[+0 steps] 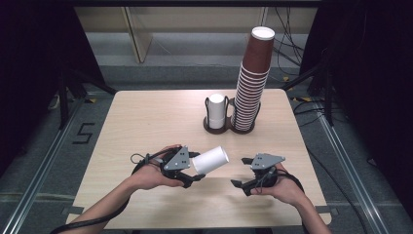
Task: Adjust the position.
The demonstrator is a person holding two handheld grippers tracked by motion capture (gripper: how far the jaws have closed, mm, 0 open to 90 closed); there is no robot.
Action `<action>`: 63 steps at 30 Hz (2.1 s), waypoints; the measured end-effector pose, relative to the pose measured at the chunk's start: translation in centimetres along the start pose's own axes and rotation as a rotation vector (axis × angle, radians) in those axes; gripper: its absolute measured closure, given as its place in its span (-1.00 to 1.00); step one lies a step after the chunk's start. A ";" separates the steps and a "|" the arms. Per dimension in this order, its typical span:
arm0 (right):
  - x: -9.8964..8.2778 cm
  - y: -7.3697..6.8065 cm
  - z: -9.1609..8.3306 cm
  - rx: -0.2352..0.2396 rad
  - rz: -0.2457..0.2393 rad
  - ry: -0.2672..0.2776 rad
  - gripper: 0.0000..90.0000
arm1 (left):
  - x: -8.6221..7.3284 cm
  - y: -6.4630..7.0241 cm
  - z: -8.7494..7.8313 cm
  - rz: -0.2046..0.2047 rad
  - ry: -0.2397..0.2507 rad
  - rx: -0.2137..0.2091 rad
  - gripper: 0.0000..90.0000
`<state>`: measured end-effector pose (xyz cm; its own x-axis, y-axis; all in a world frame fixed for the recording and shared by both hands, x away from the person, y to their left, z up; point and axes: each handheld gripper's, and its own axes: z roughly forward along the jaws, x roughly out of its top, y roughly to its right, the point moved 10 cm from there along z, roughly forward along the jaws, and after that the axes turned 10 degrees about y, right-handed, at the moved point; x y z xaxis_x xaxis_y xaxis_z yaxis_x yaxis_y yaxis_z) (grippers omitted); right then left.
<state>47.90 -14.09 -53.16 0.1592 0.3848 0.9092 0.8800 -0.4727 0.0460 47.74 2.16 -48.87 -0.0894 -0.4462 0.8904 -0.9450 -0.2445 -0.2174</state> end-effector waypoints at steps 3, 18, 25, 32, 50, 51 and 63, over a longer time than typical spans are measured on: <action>-0.1 -0.5 0.2 0.033 -0.041 -0.018 -0.69 | -0.1 0.2 -0.1 0.010 -0.017 -0.024 -0.32; 1.9 -2.5 1.0 0.182 -0.210 -0.093 -0.69 | -0.9 1.4 0.1 0.111 -0.169 -0.132 -0.29; 2.9 -3.4 2.3 0.227 -0.287 -0.107 -0.69 | -1.2 2.4 0.5 0.142 -0.235 -0.194 -0.28; 3.3 -4.0 3.0 0.252 -0.320 -0.123 -0.67 | -1.0 2.8 0.8 0.150 -0.253 -0.215 -0.27; 2.6 -5.0 4.0 0.303 -0.379 -0.153 -0.25 | -0.6 3.6 1.2 0.162 -0.258 -0.244 -0.35; 2.5 -5.2 3.9 0.309 -0.384 -0.153 -0.26 | -0.7 3.7 1.3 0.157 -0.256 -0.243 -0.41; 2.6 -3.4 2.7 0.208 -0.335 0.001 -0.28 | -1.1 1.9 0.3 0.067 -0.188 -0.144 -0.79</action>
<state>46.49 -9.32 -52.07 -0.1524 0.4893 0.8587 0.9551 -0.1504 0.2553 46.12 1.98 -50.38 -0.1065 -0.6129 0.7829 -0.9752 -0.0892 -0.2025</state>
